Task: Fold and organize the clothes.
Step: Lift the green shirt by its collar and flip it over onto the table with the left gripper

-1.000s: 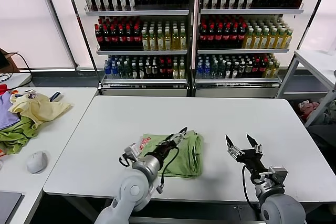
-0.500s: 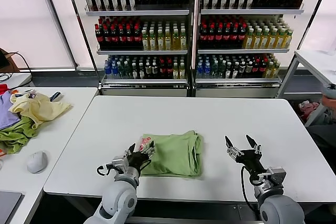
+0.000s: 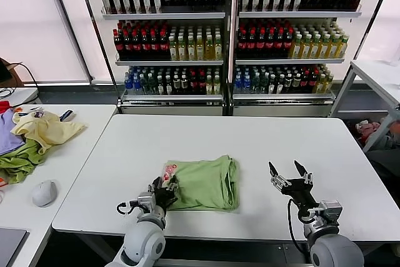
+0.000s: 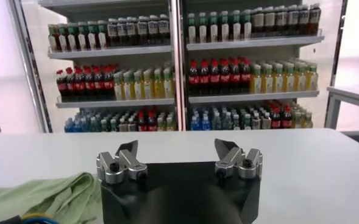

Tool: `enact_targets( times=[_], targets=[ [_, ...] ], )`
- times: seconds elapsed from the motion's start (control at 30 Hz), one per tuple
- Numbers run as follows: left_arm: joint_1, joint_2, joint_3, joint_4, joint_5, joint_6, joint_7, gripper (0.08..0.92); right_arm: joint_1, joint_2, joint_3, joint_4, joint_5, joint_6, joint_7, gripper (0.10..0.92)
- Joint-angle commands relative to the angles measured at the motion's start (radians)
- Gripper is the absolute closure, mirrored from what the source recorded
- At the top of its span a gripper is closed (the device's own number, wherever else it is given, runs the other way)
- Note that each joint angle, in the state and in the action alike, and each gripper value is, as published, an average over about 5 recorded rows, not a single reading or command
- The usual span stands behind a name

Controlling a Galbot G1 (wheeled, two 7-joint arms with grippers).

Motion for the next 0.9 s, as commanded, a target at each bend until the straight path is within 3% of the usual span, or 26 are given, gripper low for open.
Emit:
enact_targets(
  times=[0.03,0.3,0.47,0.73,0.9],
  targets=[
    [0.01,0.011,-0.006,-0.002,-0.051,-0.01,0.02,0.51,0.0,0.004,0.001,0.007,-0.003,-0.001,0.001,0.203],
    [0.002,0.057,-0.109,-0.066,-0.247,-0.054,0.042,0.744,-0.001,0.017,-0.002,0.016,-0.011,-0.001,0.002,0.203],
    [0.001,0.148,-0.238,-0.14,-0.361,-0.038,0.058,0.867,0.001,0.017,-0.002,0.019,-0.011,0.0,0.002,0.203],
    [-0.025,0.38,-0.495,-0.173,-0.565,0.035,0.089,0.882,0.016,0.021,-0.007,0.013,-0.007,0.003,0.0,0.203],
    [-0.067,0.451,-0.58,-0.2,-0.653,0.082,0.082,0.882,0.023,0.027,-0.015,0.01,-0.007,0.006,-0.002,0.203]
  ],
)
